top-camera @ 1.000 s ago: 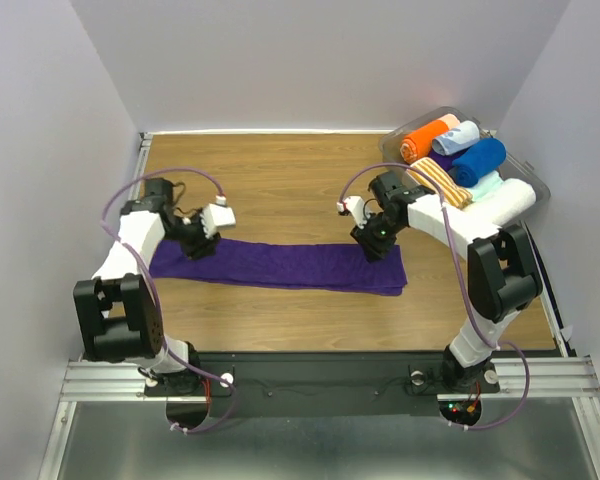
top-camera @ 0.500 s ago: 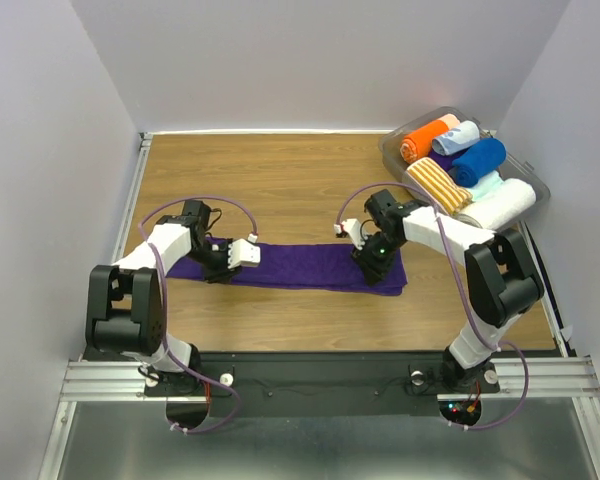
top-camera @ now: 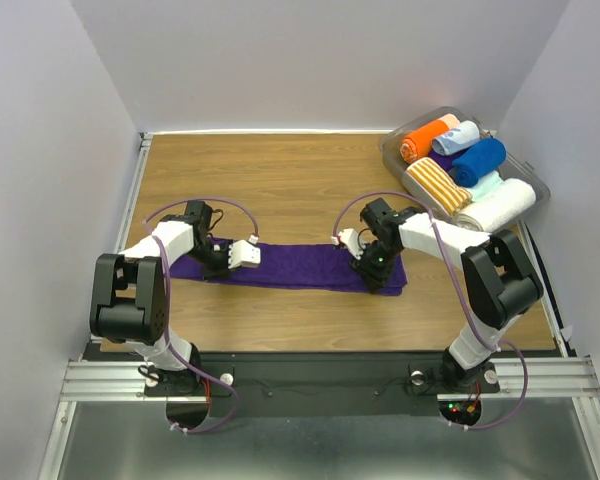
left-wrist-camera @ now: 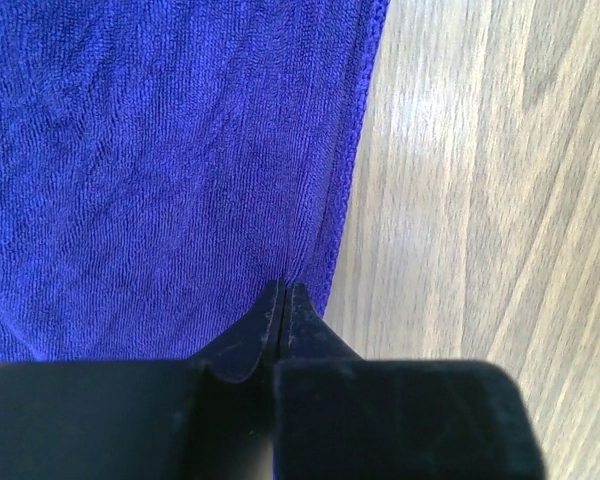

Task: Roll the towels
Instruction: Fold the towel

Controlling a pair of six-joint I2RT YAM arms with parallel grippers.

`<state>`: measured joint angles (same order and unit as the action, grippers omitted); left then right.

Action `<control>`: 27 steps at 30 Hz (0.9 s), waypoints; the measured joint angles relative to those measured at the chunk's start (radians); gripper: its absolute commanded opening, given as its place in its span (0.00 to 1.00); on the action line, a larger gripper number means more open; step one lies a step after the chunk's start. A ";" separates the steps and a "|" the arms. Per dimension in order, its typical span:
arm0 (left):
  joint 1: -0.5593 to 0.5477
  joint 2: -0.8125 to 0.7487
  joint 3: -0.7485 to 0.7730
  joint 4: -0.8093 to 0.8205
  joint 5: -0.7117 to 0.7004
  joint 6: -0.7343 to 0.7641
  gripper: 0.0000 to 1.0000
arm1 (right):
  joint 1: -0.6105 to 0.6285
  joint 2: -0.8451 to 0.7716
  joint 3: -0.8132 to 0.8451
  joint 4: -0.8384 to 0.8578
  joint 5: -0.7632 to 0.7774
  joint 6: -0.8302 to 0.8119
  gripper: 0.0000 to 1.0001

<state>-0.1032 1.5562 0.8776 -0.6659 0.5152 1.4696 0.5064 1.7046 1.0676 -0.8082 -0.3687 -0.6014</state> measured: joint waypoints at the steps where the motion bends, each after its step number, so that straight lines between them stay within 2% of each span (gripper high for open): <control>1: 0.000 0.000 0.002 -0.003 0.000 0.000 0.00 | 0.000 0.000 -0.005 -0.001 0.005 -0.002 0.27; 3: 0.000 0.000 0.008 -0.013 0.004 0.000 0.00 | 0.000 0.002 -0.005 0.002 0.011 -0.002 0.19; 4: 0.000 0.000 0.013 -0.021 0.005 0.004 0.00 | 0.000 0.002 -0.005 0.005 0.014 -0.002 0.12; 7: 0.001 0.010 0.044 -0.072 0.018 0.017 0.00 | 0.000 0.002 -0.005 0.008 0.024 -0.002 0.01; 8: 0.006 0.021 0.065 -0.097 0.027 0.026 0.00 | 0.000 0.002 -0.005 0.009 0.026 -0.003 0.00; 17: 0.086 0.143 0.179 -0.258 0.097 0.085 0.00 | 0.000 -0.003 -0.005 0.009 0.048 -0.003 0.01; 19: 0.107 0.168 0.197 -0.272 0.102 0.085 0.17 | 0.000 -0.008 -0.005 0.009 0.050 -0.003 0.01; 20: 0.115 0.182 0.203 -0.269 0.101 0.084 0.28 | 0.000 -0.011 -0.005 0.009 0.051 -0.003 0.03; 24: 0.129 0.184 0.193 -0.244 0.090 0.071 0.35 | 0.000 -0.031 -0.005 0.007 0.052 0.001 0.17; 27: 0.129 0.167 0.181 -0.227 0.090 0.059 0.38 | 0.000 -0.062 -0.005 0.003 0.052 0.012 0.20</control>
<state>0.0254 1.7229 1.0584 -0.8932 0.6048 1.5288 0.5064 1.6428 1.0622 -0.8047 -0.3164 -0.5896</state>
